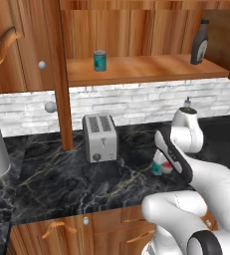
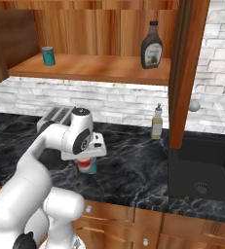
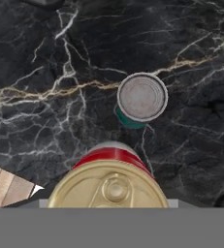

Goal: Pick the cans from the counter and place them in their designated side in the cabinet.

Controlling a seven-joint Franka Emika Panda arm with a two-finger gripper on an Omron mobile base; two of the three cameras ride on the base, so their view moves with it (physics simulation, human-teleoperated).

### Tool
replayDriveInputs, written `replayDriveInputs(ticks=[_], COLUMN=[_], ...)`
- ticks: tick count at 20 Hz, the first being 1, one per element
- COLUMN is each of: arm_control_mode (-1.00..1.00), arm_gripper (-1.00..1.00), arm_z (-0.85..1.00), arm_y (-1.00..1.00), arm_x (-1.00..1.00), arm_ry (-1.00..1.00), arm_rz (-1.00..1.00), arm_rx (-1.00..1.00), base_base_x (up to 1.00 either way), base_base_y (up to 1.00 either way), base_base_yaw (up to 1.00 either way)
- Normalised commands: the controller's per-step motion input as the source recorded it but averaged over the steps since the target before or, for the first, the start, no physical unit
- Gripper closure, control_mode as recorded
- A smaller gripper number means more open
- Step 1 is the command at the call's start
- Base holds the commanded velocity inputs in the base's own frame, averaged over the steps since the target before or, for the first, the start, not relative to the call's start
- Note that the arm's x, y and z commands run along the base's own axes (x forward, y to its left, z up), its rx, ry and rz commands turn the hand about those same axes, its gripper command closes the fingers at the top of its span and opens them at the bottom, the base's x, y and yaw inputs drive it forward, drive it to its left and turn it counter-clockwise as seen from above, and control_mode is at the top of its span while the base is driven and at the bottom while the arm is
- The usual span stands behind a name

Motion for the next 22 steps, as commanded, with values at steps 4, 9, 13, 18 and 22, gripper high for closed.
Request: replayDriveInputs(ticks=[4, 9, 13, 18, 22], arm_control_mode=[-1.0, -1.0, -1.0, -1.0, -1.0], arm_gripper=[1.0, 1.0, 1.0, 1.0, 1.0], arm_z=[0.49, 0.42, 0.35, 0.38, 0.38], arm_y=[0.0, 0.07, 0.07, 0.01, 0.02], arm_x=[-0.06, -0.01, -0.05, -0.16, -0.19], arm_ry=[-0.11, -0.16, -0.19, -0.22, -0.21], arm_rz=[0.0, 0.0, 0.0, 0.01, 0.01], arm_rx=[0.0, 0.0, 0.0, 0.0, 0.0], base_base_x=[0.0, 0.0, 0.0, 0.0, 0.0], base_base_y=[0.0, 0.0, 0.0, 0.0, 0.0], base_base_yaw=[0.0, 0.0, 0.0, 0.0, 0.0])
